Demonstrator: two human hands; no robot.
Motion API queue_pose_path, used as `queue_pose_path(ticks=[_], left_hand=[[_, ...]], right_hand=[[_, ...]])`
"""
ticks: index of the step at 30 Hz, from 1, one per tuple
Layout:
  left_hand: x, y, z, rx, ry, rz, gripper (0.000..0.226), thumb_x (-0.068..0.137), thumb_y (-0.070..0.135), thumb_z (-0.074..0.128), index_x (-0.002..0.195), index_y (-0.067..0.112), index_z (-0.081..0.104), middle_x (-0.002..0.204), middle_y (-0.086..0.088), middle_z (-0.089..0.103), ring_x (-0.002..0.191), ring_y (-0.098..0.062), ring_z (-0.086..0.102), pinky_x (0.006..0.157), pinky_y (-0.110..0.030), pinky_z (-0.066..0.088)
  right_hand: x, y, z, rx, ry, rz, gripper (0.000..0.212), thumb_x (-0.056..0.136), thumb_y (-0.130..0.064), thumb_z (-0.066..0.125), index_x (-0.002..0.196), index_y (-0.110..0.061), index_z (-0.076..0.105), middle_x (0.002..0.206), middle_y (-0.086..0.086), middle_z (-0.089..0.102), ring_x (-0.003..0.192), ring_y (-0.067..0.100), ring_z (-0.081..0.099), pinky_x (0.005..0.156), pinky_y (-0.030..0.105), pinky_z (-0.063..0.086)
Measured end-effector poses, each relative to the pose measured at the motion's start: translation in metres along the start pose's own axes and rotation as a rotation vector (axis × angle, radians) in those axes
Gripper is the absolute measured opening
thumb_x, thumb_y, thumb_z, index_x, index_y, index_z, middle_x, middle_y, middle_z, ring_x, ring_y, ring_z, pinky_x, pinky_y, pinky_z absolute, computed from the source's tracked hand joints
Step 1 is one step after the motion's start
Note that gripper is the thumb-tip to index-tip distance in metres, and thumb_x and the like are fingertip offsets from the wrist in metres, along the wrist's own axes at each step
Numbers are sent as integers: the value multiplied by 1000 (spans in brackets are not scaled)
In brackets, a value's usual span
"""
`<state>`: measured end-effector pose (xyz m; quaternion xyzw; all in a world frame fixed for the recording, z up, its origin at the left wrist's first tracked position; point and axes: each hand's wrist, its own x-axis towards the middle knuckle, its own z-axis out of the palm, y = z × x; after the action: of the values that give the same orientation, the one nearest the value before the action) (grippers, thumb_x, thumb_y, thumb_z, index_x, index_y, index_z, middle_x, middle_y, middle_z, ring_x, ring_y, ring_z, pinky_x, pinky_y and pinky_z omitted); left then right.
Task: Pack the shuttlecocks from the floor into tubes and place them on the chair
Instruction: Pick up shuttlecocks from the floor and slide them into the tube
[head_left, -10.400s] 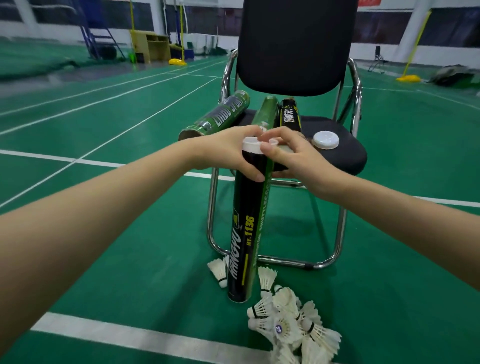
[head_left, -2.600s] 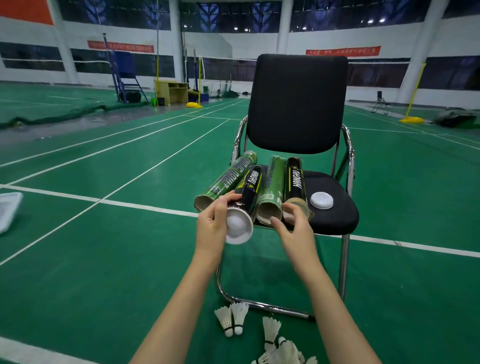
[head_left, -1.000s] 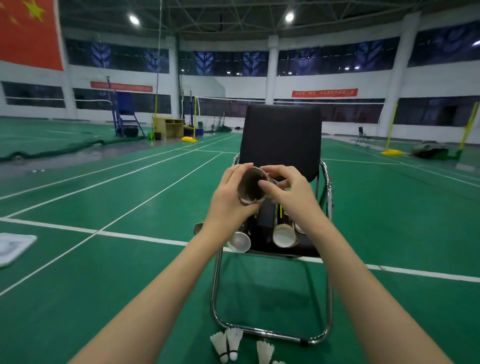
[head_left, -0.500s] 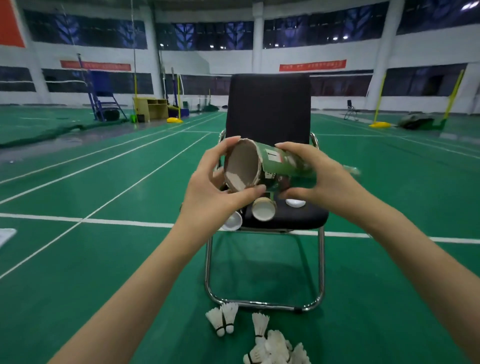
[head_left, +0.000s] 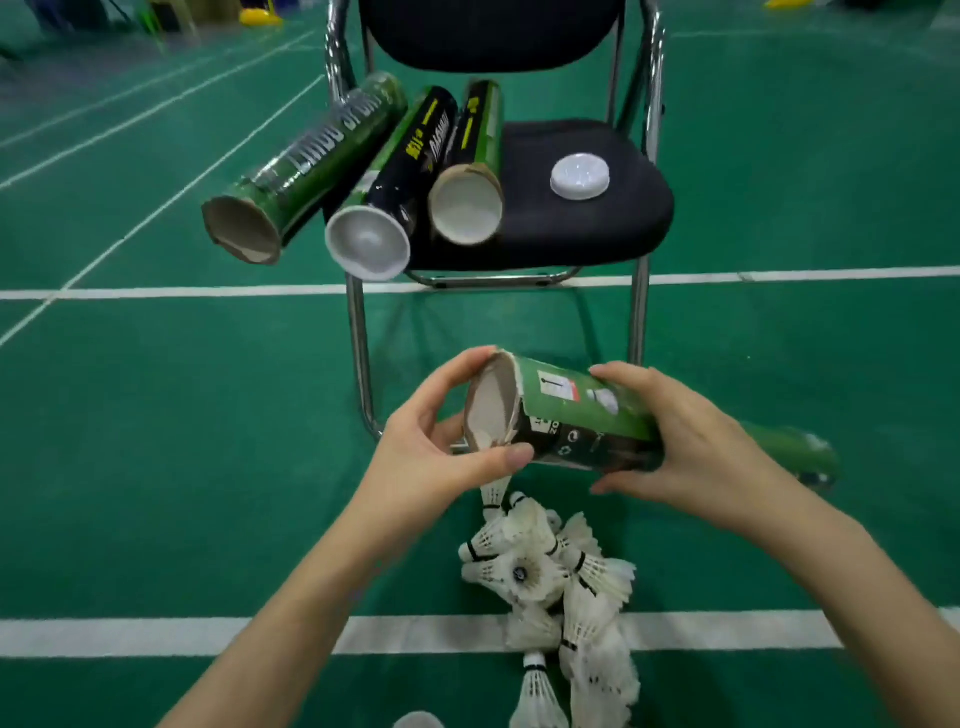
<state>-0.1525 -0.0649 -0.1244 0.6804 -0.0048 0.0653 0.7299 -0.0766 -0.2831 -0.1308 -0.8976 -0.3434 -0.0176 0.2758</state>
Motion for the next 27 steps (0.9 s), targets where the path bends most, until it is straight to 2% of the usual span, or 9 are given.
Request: queue_pose_path(ticks=[2, 5, 8, 12, 15, 18, 21, 24, 27], left_hand=[[3, -29, -2, -21, 4, -82, 71, 52, 9, 78, 115, 34, 56, 107, 27, 67, 97, -10, 69, 73, -17, 53], [1, -74, -6, -10, 9, -183, 69, 55, 11, 78, 116, 35, 56, 108, 27, 67, 97, -10, 69, 75, -17, 53], [-3, -112, -11, 9, 11, -281, 69, 57, 17, 83, 116, 41, 58, 116, 25, 64, 106, -11, 66, 83, -20, 53], [-3, -147, -13, 41, -32, -322, 68, 63, 29, 81, 124, 42, 54, 122, 27, 60, 114, -6, 60, 96, -27, 49], [-4, -165, -11, 41, -27, -327, 63, 64, 31, 76, 122, 41, 53, 120, 28, 61, 112, -1, 60, 92, -22, 49], [-10, -184, -12, 72, -6, -336, 63, 62, 32, 77, 120, 40, 52, 127, 18, 58, 115, -1, 57, 86, -18, 50], [-22, -203, -10, 159, -6, -364, 53, 67, 28, 75, 115, 36, 52, 123, 13, 57, 115, -1, 56, 88, -21, 52], [-35, -220, -5, 379, -35, -312, 37, 86, 5, 66, 105, 33, 53, 113, 14, 59, 111, 3, 55, 92, -20, 49], [-45, -235, -3, 601, -89, -185, 52, 88, -12, 49, 108, 36, 53, 113, 23, 58, 111, 8, 51, 95, -9, 41]], right_hand=[[-4, 18, 26, -9, -58, 33, 92, 60, -40, 81, 132, -46, 24, 117, -21, 40, 104, -2, 37, 89, 21, 33], [-15, 39, 68, -53, -136, 61, 92, 64, -43, 77, 131, -48, 13, 128, -13, 43, 111, 2, 36, 92, 20, 27], [-31, 55, 103, -43, -165, 105, 91, 66, -44, 75, 131, -48, 12, 129, -7, 48, 114, 10, 43, 96, 29, 33], [-45, 71, 129, 18, -212, 177, 84, 67, -42, 74, 125, -54, 14, 128, -8, 47, 112, 12, 45, 91, 31, 37], [-54, 79, 140, 9, -234, 236, 84, 68, -46, 71, 125, -57, 11, 129, -7, 44, 103, 12, 47, 87, 33, 40], [-65, 84, 146, -3, -254, 298, 87, 67, -48, 72, 128, -56, 10, 126, -7, 43, 96, 14, 49, 81, 31, 40], [-79, 88, 145, -6, -266, 365, 91, 64, -52, 72, 128, -64, 8, 122, -12, 41, 93, 17, 53, 77, 31, 44], [-96, 90, 143, 14, -298, 407, 92, 62, -57, 70, 126, -68, 5, 118, -19, 38, 93, 14, 53, 78, 33, 48], [-112, 91, 147, 43, -325, 427, 92, 62, -56, 71, 123, -71, 3, 116, -24, 37, 95, 8, 53, 80, 33, 48]])
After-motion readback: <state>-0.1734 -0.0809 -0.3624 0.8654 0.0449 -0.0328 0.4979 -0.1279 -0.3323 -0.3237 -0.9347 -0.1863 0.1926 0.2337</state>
